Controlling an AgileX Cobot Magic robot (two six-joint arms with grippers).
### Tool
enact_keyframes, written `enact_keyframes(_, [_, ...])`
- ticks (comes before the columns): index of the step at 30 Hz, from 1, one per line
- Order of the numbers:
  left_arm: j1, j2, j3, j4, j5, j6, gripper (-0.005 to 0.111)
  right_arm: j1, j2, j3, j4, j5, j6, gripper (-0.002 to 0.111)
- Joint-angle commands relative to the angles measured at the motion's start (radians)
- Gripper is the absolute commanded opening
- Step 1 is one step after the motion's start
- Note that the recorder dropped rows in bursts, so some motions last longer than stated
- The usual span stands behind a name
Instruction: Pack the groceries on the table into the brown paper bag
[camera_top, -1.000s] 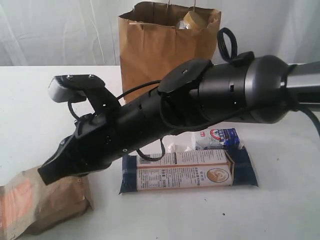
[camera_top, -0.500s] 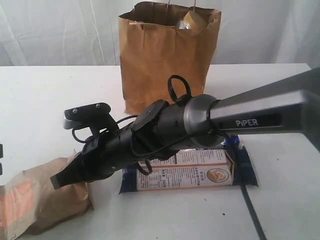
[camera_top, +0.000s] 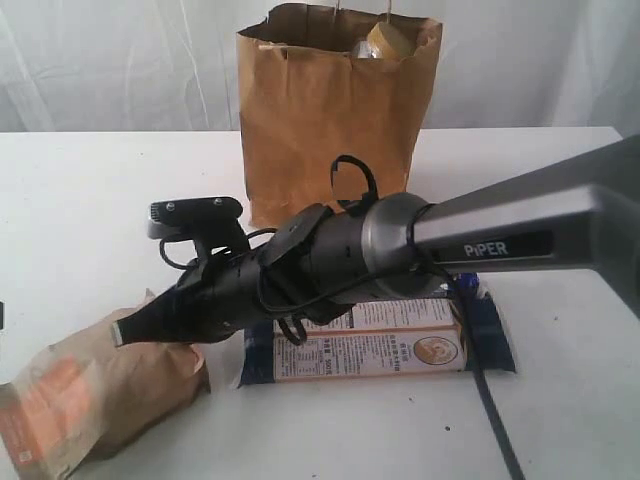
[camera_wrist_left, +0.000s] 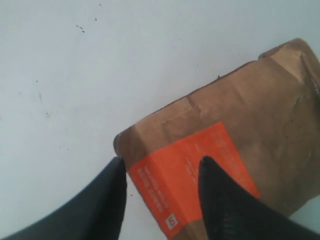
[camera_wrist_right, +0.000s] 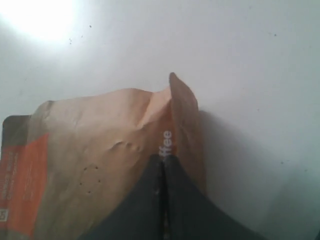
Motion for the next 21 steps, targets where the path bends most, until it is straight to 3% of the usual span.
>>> enact_keyframes(1, [-0.002,-0.007,0.004,0.004,0.006,0.01,0.05,-0.001,0.017,0.004,-0.017,-0.043,0.008,0.0])
enact_keyframes(5, [-0.002,-0.007,0.004,0.004,0.039,0.05,0.05,-0.01,0.056,0.004,-0.014,-0.074,0.029,0.0])
enact_keyframes(11, [-0.002,-0.007,0.004,-0.004,0.024,0.078,0.05,-0.017,0.106,0.004,-0.015,0.035,0.033,0.0])
enact_keyframes(21, [-0.002,-0.014,0.011,-0.118,0.068,0.073,0.05,-0.046,0.142,0.004,-0.011,0.061,0.133,0.0])
